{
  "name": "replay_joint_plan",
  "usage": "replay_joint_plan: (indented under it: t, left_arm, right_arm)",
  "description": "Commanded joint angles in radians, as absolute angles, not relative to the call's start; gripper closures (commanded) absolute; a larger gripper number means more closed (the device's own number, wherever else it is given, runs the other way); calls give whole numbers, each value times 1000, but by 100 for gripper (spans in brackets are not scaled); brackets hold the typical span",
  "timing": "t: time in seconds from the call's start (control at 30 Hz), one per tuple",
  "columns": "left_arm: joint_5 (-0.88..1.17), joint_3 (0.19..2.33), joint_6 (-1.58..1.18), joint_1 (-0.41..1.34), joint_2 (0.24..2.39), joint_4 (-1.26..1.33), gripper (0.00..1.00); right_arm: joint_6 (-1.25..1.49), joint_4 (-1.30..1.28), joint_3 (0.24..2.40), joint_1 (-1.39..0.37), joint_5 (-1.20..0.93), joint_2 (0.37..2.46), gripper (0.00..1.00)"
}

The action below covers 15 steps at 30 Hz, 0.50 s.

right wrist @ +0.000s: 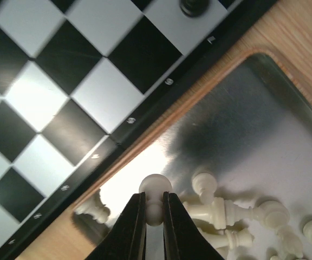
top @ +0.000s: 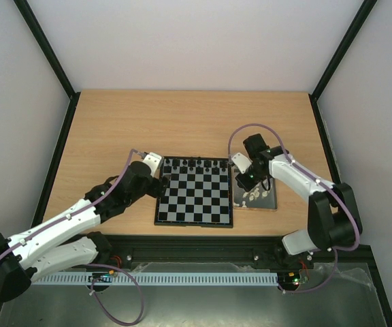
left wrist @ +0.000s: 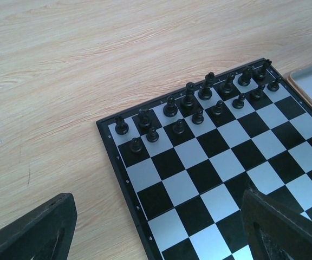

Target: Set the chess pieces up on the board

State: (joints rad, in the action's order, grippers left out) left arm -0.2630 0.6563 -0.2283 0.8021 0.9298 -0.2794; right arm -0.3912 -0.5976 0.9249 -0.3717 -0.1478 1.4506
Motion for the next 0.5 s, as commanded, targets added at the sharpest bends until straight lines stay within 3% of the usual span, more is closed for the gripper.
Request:
replay_joint_plan:
  t: [0.0, 0.47]
  left_arm:
    - [-277, 673, -230, 784, 927, -285, 14]
    - [-227, 674, -230, 635, 915, -270, 13]
  right_arm:
    - [-406, -701, 930, -440, -214, 1381, 96]
    - [-416, -651, 824, -710, -149, 1392, 95]
